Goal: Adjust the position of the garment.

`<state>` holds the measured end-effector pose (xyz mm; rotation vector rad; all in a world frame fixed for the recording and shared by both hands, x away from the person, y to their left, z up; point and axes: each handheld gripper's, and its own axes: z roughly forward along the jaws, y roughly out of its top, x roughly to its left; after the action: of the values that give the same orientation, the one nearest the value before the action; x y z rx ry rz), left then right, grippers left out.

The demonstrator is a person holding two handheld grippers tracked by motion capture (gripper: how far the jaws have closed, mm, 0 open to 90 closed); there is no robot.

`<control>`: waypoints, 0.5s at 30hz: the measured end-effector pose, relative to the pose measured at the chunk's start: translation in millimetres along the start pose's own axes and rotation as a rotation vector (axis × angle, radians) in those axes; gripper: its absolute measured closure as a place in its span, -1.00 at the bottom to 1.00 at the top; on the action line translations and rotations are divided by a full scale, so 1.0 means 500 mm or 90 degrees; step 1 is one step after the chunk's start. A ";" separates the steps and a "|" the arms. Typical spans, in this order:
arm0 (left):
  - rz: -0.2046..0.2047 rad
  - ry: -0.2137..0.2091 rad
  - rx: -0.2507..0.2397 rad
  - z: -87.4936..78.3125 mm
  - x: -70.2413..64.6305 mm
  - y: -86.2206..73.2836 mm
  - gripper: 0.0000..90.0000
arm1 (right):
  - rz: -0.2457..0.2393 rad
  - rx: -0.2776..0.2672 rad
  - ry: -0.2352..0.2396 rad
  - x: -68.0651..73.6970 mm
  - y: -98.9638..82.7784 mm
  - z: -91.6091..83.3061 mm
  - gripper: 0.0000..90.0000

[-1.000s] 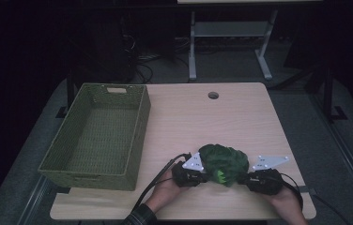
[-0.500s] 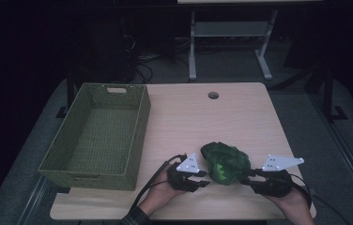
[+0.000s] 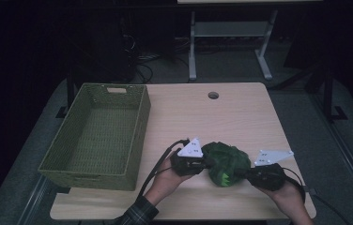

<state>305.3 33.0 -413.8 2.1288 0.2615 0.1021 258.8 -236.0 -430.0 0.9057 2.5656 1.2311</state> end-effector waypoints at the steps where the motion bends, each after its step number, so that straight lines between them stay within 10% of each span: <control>1: -0.001 0.011 0.014 0.012 0.004 -0.001 0.97 | -0.001 0.010 0.003 -0.003 -0.002 0.010 0.98; 15: -0.043 0.055 0.131 0.089 0.058 -0.062 0.99 | 0.023 0.071 0.021 -0.018 -0.042 0.063 1.00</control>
<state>336.7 19.2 -464.8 2.3205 0.4104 0.1324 268.5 -230.3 -467.4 0.9652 2.6776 1.1311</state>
